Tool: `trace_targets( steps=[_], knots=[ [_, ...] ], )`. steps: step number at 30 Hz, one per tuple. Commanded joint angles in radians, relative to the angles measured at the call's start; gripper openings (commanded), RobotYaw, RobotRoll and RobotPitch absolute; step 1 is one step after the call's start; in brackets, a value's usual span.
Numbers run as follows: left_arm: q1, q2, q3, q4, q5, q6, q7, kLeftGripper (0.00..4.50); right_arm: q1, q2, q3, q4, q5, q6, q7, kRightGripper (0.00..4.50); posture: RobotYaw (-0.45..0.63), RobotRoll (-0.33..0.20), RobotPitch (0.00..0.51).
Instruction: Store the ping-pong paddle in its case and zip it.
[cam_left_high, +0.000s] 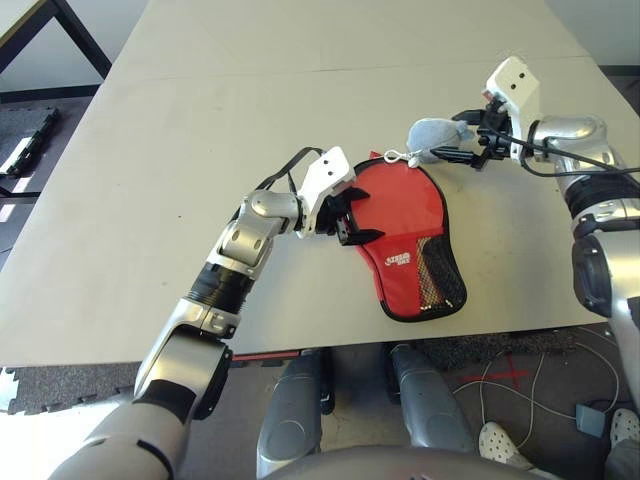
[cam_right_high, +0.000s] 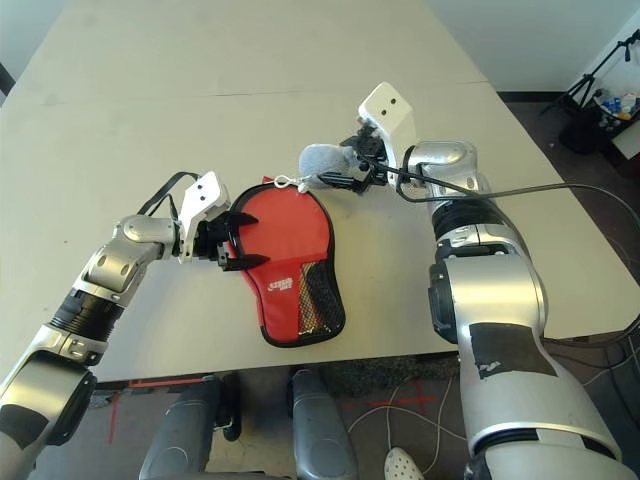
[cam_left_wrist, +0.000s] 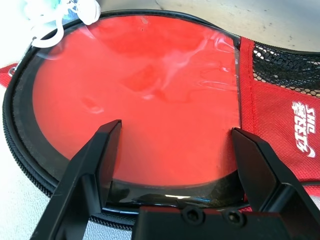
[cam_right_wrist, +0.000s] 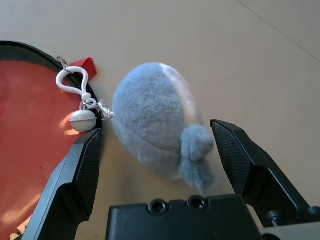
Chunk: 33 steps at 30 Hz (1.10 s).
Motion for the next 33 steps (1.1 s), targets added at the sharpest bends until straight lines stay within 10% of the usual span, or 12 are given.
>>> trace_targets(
  steps=[1, 7, 20, 33],
  knots=[
    [0.041, 0.01, -0.044, 0.01, 0.015, 0.023, -0.008, 4.46, -0.004, -0.002, -0.009, 0.023, -0.012, 0.025, -0.014, 4.5, -0.06, 0.0, 0.22],
    [0.042, 0.008, -0.045, 0.012, 0.015, 0.019, -0.009, 4.5, 0.005, 0.001, -0.016, 0.031, -0.012, 0.033, -0.053, 3.97, -0.07, 0.0, 0.222],
    [0.038, 0.002, -0.047, 0.019, 0.014, 0.017, -0.009, 4.5, 0.022, 0.019, -0.064, 0.029, 0.008, 0.03, -0.08, 0.01, -0.07, 0.0, 0.225],
    [0.022, -0.014, -0.05, 0.043, 0.016, 0.028, -0.004, 4.5, 0.038, -0.114, -0.066, -0.008, -0.003, 0.037, 0.082, 0.01, -0.08, 0.0, 0.225]
  ],
)
